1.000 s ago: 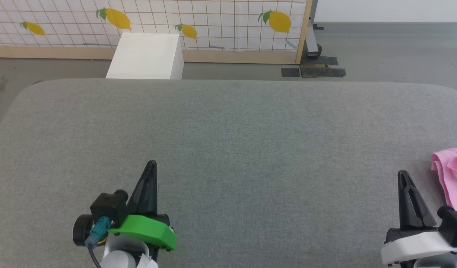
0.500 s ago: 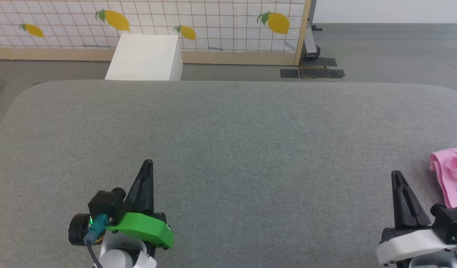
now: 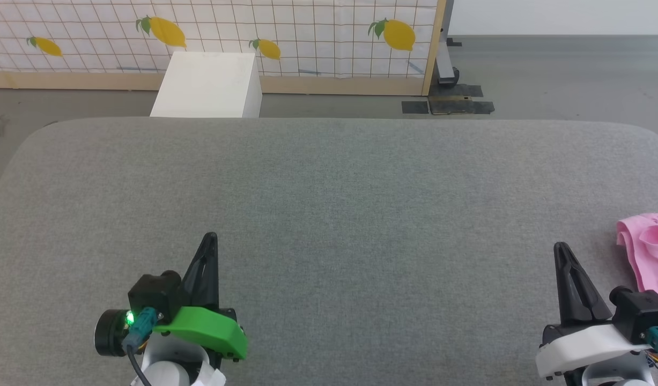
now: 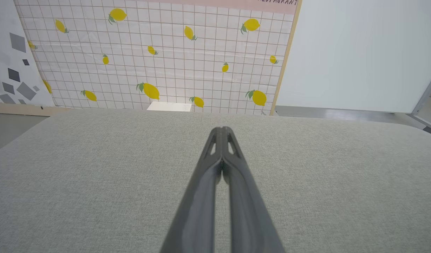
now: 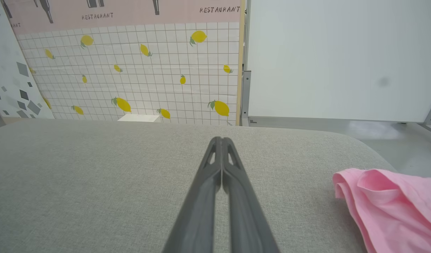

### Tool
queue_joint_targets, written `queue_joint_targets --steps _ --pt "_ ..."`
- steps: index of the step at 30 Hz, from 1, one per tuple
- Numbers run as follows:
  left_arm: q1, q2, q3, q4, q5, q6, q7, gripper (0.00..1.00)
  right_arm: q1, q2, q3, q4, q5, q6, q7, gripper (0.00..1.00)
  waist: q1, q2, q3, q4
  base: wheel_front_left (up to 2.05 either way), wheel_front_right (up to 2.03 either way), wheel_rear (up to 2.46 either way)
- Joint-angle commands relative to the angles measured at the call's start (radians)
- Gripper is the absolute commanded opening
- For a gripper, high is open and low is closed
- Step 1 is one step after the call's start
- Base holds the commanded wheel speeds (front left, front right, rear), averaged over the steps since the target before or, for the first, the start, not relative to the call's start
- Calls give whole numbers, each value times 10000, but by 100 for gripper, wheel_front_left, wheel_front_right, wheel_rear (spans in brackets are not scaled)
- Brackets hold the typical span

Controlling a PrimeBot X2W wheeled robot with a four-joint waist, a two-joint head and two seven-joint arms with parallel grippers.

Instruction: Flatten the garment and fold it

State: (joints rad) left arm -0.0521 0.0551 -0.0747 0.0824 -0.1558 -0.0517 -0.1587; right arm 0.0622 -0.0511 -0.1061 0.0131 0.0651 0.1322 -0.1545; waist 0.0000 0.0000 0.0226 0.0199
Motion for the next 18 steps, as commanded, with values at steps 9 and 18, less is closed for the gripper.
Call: queue_joint_targets --steps 9,18 --pt "198 -23 139 -153 281 106 213 0 -181 4 157 -51 -134 -7 225 0 0 0 -28 -24 0 0 0" --pt "241 -26 220 -243 452 161 397 0 -240 5 278 -62 -204 -8 402 0 0 0 -54 -47 0 0 0"
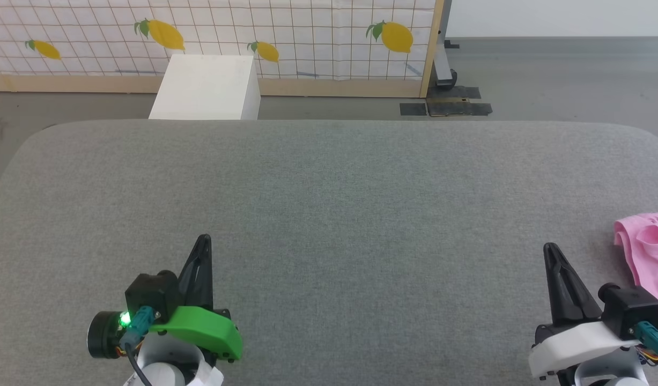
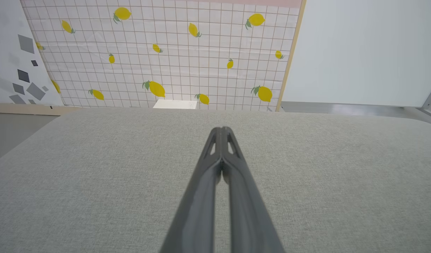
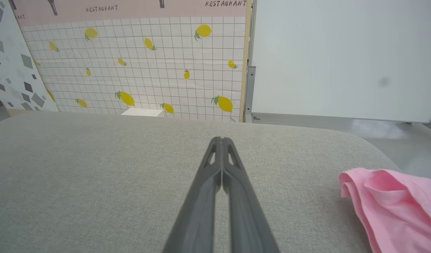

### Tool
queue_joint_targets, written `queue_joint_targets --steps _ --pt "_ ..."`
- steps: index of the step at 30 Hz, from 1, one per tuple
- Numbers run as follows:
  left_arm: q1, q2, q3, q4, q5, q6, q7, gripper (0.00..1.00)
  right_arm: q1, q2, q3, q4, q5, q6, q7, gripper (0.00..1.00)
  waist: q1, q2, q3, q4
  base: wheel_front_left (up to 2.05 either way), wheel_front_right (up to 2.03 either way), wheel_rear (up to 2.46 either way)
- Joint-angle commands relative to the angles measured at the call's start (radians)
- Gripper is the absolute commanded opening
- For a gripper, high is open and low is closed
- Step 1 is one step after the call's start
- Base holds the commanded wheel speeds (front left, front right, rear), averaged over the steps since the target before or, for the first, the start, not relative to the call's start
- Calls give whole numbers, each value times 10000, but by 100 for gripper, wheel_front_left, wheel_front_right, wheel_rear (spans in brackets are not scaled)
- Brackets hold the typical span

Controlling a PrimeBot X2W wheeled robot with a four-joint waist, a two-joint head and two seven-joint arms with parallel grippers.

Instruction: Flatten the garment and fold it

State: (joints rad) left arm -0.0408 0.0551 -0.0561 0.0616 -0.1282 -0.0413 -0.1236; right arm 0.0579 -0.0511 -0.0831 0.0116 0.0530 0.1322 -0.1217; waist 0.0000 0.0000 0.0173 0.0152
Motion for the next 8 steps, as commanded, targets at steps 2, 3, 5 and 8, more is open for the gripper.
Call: queue_joint_targets --steps 2,3,5,8 --pt "138 -27 52 -55 213 69 87 0 -210 5 74 -49 -98 -8 113 0 0 0 -7 -6 0 0 0" --pt "142 -27 60 -64 230 75 105 0 -215 5 86 -50 -105 -8 130 0 0 0 -10 -8 0 0 0" --pt "151 -28 78 -84 268 87 145 0 -228 5 113 -52 -120 -9 169 0 0 0 -16 -14 0 0 0" --pt "166 -29 106 -114 326 105 207 0 -248 5 154 -56 -143 -9 229 0 0 0 -25 -21 0 0 0"
